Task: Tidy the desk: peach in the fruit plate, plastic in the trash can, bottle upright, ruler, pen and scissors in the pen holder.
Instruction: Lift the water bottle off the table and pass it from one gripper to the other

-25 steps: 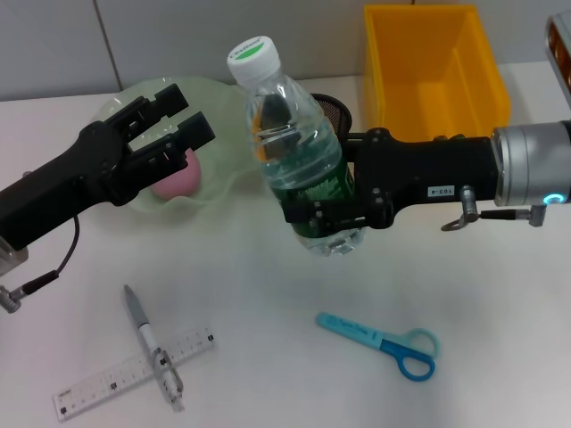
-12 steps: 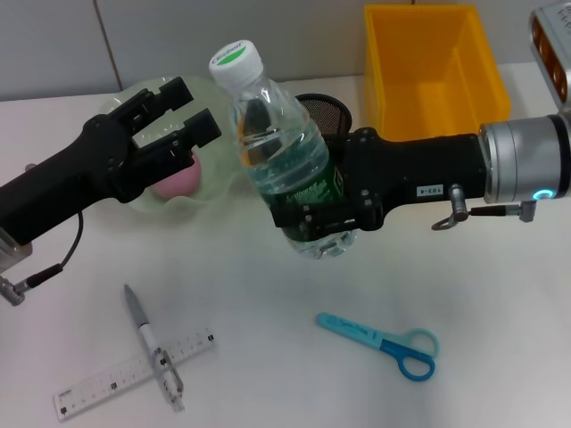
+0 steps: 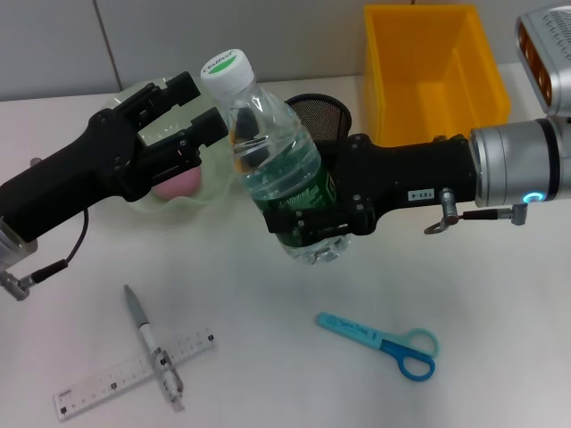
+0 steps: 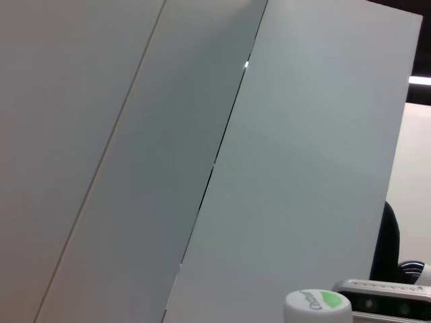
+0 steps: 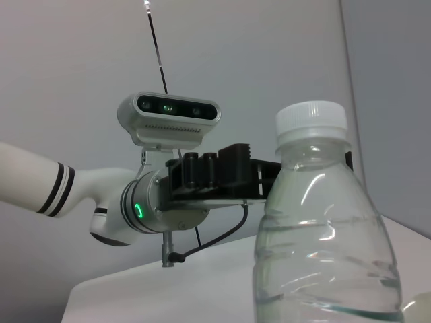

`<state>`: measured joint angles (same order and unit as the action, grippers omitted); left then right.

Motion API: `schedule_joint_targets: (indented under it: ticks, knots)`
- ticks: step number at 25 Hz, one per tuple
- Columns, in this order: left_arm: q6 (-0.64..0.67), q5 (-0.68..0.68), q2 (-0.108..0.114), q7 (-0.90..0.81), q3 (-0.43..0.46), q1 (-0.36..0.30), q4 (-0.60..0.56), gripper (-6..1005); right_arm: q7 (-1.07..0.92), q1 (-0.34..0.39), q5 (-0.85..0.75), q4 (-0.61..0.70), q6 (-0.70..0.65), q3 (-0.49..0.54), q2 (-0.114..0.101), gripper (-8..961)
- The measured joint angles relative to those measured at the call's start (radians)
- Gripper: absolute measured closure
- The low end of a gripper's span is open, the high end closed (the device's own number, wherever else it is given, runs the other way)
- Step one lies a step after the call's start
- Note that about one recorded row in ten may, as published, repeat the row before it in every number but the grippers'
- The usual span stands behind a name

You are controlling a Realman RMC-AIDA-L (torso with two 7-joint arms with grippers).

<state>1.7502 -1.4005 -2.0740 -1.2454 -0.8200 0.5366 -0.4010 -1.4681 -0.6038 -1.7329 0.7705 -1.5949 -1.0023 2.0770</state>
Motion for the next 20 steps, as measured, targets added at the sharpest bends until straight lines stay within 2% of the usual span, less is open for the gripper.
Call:
schedule_joint_targets:
  ticks: [9,20]
  knots:
    - [-0.005,0.0,0.0,0.013,-0.001,0.016,0.023,236,0.001,-0.018,-0.001,-0.008,0.024,-0.051,0.0,184]
    - [-0.001,0.0,0.0,0.018,-0.001,0.025,0.029,238,0.003,-0.027,0.0,-0.009,0.039,-0.063,0.0,184]
